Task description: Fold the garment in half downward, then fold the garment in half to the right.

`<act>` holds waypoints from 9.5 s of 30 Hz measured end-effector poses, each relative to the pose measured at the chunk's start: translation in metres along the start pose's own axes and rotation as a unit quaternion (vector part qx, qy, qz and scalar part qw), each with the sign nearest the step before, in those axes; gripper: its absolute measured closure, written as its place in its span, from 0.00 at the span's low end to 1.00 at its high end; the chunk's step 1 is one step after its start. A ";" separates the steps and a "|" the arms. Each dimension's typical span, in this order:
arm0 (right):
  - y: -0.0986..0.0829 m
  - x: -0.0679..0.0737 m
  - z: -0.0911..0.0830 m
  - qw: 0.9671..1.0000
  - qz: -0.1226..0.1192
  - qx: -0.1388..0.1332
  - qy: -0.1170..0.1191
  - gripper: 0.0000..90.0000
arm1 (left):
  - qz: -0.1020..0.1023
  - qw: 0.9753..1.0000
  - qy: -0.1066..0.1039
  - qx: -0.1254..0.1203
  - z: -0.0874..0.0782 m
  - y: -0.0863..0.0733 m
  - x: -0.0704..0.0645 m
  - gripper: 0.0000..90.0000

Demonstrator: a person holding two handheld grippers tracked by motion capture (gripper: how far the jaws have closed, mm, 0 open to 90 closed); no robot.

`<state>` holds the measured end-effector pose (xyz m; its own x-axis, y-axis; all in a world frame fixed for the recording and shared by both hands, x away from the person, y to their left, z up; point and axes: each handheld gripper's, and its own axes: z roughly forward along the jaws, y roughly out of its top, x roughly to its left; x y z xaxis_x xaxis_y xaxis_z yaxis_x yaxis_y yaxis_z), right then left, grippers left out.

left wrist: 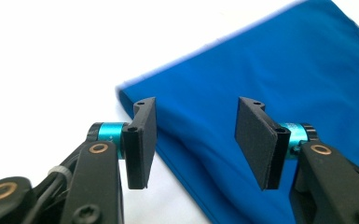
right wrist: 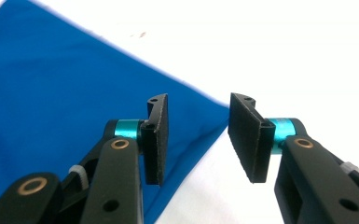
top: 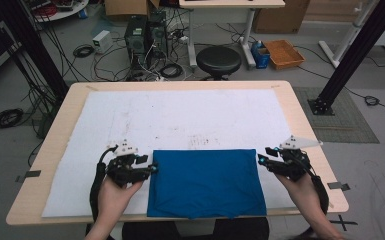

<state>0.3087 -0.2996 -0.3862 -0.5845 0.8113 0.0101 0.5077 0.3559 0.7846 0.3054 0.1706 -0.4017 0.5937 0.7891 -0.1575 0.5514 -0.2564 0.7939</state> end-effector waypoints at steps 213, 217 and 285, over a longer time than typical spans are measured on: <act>0.144 0.161 0.275 0.981 -0.109 0.074 0.144 0.97 | -0.083 0.990 0.118 0.003 0.021 -0.058 -0.061 0.67; 0.147 0.160 0.268 0.982 -0.108 0.066 0.144 0.97 | -0.079 0.991 0.106 0.004 0.022 -0.057 -0.063 0.80; 0.121 -0.039 0.097 0.991 -0.068 0.016 0.118 0.97 | -0.019 0.994 -0.102 -0.032 0.120 0.037 -0.200 0.97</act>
<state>0.4544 -0.2434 -0.3524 -0.7785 0.6253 0.0540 0.4324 0.4719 0.7683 0.2773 -0.0640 -0.4110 0.6828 0.6668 -0.2986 0.5414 -0.1872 0.8197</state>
